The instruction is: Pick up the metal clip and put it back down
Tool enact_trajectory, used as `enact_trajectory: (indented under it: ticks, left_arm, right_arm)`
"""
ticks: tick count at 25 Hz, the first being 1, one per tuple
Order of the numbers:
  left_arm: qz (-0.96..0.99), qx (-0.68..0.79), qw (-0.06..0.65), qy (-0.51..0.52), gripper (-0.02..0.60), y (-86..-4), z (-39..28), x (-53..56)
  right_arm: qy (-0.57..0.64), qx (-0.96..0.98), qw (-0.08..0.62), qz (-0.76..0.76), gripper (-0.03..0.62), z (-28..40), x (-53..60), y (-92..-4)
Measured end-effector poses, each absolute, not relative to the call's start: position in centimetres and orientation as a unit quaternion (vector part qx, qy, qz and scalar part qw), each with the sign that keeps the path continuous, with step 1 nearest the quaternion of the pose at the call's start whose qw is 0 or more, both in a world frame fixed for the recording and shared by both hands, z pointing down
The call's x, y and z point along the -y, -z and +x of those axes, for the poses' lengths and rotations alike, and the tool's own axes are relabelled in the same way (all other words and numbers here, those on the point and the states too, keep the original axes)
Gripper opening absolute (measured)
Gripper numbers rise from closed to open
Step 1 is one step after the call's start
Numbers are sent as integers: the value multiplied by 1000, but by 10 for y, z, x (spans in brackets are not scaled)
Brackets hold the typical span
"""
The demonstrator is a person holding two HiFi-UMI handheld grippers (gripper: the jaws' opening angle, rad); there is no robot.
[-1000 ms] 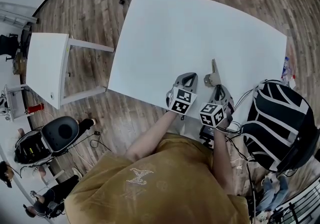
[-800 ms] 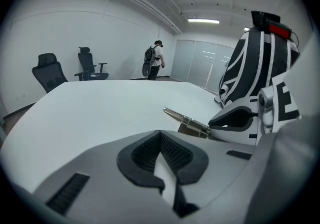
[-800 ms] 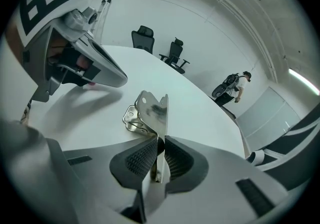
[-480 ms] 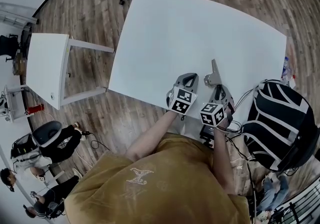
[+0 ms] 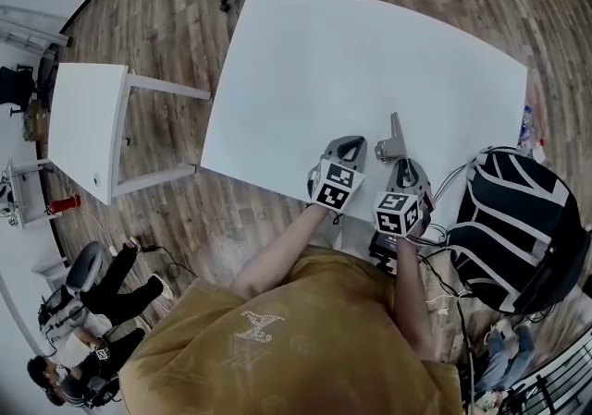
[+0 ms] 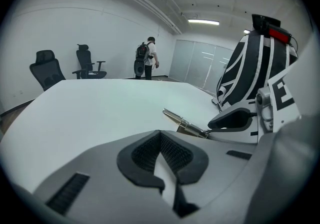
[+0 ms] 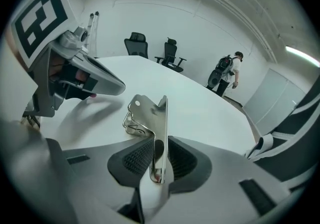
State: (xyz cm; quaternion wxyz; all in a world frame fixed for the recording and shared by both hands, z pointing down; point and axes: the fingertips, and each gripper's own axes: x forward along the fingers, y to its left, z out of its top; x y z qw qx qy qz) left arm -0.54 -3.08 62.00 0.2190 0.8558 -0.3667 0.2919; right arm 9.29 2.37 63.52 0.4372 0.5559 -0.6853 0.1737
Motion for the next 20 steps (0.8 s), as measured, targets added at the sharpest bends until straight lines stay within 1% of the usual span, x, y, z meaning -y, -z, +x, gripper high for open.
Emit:
enact_trajectory:
  ticks: [8,13,20]
  left_arm:
    - [856,367,221,-288,6,-615,-5,29]
    - [857,364,226,-285,6,-615,-5,25]
    - [858,366,222,-283,6,-609,-4,23]
  right_arm:
    - [-206,695,408,555,66,89,-27,-629]
    - [-239,698,372,563,66,89,-26,-622]
    - [-231,697,375,567,64,93,-24,-614]
